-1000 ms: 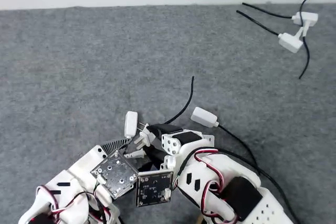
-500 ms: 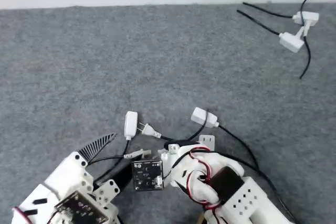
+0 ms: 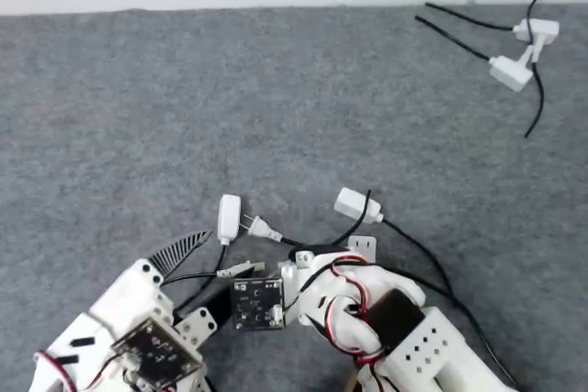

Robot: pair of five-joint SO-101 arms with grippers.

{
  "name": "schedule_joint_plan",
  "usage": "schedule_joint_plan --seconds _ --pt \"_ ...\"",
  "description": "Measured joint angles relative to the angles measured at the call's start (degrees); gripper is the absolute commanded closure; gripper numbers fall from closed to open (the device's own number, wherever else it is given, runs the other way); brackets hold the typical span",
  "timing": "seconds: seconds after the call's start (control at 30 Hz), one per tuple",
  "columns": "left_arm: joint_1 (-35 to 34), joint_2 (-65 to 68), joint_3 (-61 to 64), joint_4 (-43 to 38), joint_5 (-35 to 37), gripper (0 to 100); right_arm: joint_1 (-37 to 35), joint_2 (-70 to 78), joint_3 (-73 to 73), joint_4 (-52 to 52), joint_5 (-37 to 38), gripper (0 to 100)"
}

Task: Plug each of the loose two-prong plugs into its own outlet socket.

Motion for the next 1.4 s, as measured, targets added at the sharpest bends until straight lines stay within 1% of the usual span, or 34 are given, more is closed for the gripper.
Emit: schedule_joint_plan --seconds 0.43,0.63,0.83,1.1,1.23,1.4 --pt "0.0 0.0 0.4 0.0 0.0 76 -0.4 0.1 -4.1 0.1 0.2 98.8" --pt "0.0 0.0 2.0 -0.6 0.0 76 -0.4 0.1 -12.0 3.1 -2.8 98.8" --pt "0.1 0.0 2.1 -1.1 0.0 76 -0.4 0.1 -15.0 3.3 -4.1 98.8" --pt "0.1 0.0 2.1 -1.1 0.0 76 -4.7 0.1 -16.0 3.3 -6.2 98.8" --pt "0.1 0.0 2.2 -1.7 0.0 76 -4.8 0.1 -16.2 4.9 -6.5 98.8" --pt "-0.1 0.0 5.3 -3.6 0.0 76 -4.9 0.1 -18.8 7.7 -6.5 98.8"
